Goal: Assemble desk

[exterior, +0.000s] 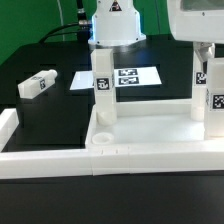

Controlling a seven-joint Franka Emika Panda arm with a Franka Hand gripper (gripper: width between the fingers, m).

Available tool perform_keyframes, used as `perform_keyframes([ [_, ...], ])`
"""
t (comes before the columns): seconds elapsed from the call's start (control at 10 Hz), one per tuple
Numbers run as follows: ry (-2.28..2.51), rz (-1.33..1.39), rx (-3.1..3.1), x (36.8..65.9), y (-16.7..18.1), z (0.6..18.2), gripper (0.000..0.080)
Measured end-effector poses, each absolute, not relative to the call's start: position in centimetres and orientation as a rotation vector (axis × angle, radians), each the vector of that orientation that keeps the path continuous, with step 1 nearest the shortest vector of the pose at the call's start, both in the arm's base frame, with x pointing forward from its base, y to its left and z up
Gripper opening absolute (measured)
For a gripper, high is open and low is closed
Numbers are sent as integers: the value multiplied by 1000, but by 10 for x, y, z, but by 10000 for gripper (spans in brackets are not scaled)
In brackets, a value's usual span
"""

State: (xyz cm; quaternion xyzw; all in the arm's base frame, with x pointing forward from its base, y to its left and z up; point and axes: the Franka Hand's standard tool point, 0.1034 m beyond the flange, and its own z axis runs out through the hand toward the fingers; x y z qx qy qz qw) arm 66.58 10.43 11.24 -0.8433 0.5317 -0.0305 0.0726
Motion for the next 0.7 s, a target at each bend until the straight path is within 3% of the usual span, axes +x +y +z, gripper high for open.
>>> perform_keyframes([
  [0.2, 1342, -117, -2694, 666, 103, 112, 649],
  [0.4, 754, -165, -2968, 674, 104, 112, 649],
  [0.6, 745, -160, -2970, 674, 108, 109, 649],
  [0.7, 763, -159, -2966, 674, 108, 109, 525],
])
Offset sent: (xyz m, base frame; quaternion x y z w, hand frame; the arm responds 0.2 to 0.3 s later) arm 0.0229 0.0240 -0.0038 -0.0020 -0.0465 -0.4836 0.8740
